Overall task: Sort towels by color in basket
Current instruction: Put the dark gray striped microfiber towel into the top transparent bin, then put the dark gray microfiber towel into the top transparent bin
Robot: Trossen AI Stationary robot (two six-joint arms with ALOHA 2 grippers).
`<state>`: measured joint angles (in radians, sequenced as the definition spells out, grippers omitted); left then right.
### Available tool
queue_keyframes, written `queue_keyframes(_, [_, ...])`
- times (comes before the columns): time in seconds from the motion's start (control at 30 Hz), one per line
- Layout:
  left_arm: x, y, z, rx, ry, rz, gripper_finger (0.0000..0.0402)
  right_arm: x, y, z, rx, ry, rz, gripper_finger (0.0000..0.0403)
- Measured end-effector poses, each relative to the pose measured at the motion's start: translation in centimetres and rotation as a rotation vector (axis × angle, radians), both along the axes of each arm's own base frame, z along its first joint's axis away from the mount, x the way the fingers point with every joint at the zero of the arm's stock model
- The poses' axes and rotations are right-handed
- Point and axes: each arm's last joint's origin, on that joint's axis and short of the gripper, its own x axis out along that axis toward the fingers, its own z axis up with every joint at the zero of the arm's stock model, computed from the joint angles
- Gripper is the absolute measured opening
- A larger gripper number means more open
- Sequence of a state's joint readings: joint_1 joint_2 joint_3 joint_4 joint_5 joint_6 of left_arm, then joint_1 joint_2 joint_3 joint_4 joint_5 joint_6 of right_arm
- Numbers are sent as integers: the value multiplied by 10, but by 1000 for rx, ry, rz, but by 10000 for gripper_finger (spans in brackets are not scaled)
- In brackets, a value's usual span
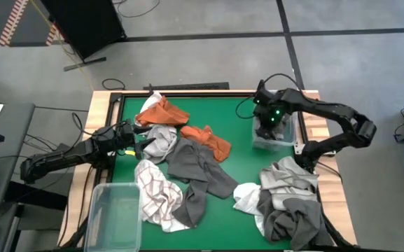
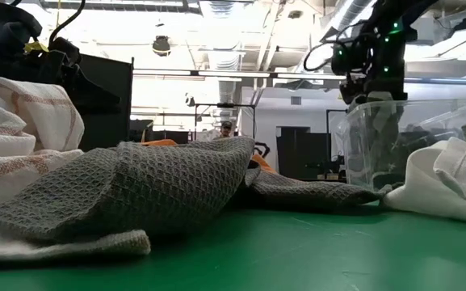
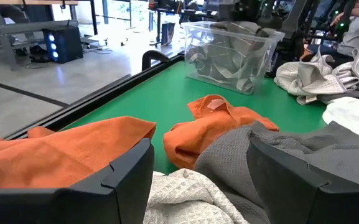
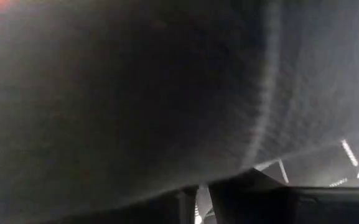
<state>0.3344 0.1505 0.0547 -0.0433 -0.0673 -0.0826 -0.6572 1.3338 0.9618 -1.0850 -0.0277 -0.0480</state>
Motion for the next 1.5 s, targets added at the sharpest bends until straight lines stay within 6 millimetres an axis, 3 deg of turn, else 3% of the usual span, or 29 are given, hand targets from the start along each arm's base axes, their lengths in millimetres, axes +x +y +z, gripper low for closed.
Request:
queue_keyframes(0.37, [0, 0, 0, 0, 0, 0, 245, -27, -1, -52, 46, 59, -90, 59])
queue_keyframes(0.7, [0, 0, 0, 0, 0, 0, 245, -23, 3, -43, 76, 97, -52, 61])
queue_keyframes(0.83, [0, 0, 0, 0, 0, 0, 245, -18, 7, -27, 80, 110, -23, 85])
queue_keyframes(0.93, [0, 0, 0, 0, 0, 0, 245, -13, 11, -10, 16, 122, -19, 126])
queue_keyframes(1.2, [0, 0, 0, 0, 0, 0, 245, -9, 22, 60, -172, 33, -22, 235])
queue_keyframes(1.5, [0, 0, 0, 0, 0, 0, 245, -9, 48, 126, -306, -222, 21, 244])
